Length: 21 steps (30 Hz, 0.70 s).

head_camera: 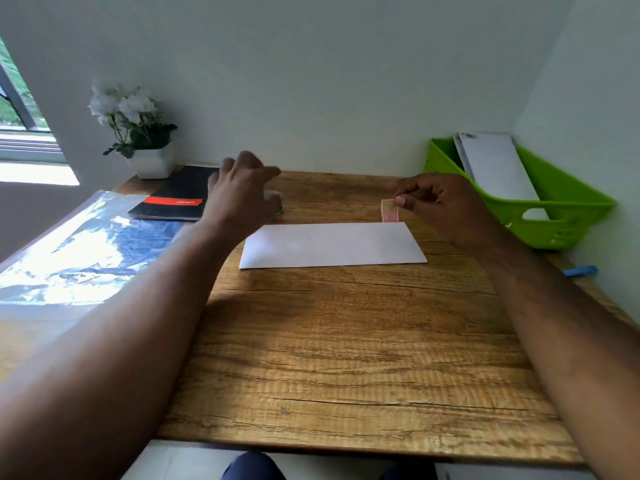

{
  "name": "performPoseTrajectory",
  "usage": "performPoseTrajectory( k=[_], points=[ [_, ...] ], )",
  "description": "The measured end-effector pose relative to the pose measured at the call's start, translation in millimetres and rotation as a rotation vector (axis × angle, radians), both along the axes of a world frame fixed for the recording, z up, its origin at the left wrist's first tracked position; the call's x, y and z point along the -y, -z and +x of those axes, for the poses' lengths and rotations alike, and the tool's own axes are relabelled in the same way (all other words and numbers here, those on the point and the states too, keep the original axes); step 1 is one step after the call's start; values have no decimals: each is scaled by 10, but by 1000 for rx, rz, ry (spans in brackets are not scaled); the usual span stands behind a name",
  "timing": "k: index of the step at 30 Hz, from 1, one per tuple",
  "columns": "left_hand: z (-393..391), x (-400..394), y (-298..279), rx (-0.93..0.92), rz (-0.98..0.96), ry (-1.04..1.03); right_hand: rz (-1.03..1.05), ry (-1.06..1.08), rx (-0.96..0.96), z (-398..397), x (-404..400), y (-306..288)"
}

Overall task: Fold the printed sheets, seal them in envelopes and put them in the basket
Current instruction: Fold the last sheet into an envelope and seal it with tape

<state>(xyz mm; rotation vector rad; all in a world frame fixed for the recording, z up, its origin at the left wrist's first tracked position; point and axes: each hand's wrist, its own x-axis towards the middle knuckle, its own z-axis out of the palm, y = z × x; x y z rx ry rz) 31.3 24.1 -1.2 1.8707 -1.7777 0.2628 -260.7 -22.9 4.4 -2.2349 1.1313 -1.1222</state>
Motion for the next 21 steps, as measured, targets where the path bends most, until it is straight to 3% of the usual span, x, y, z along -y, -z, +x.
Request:
performPoseTrajectory(
  k=[3,6,10,21],
  points=[
    [-424,-122,-85,-70,-119,180,7,10,-45,-44,57,-4],
    [-973,-218,-27,-136,58,368,64,40,-83,-98,89,19],
    [-1257,-198,67,84,233,363,144,56,-112,-129,119,89],
    [-1148,-81,237,-95,342,449,254,72,-155,-89,151,155]
  ],
)
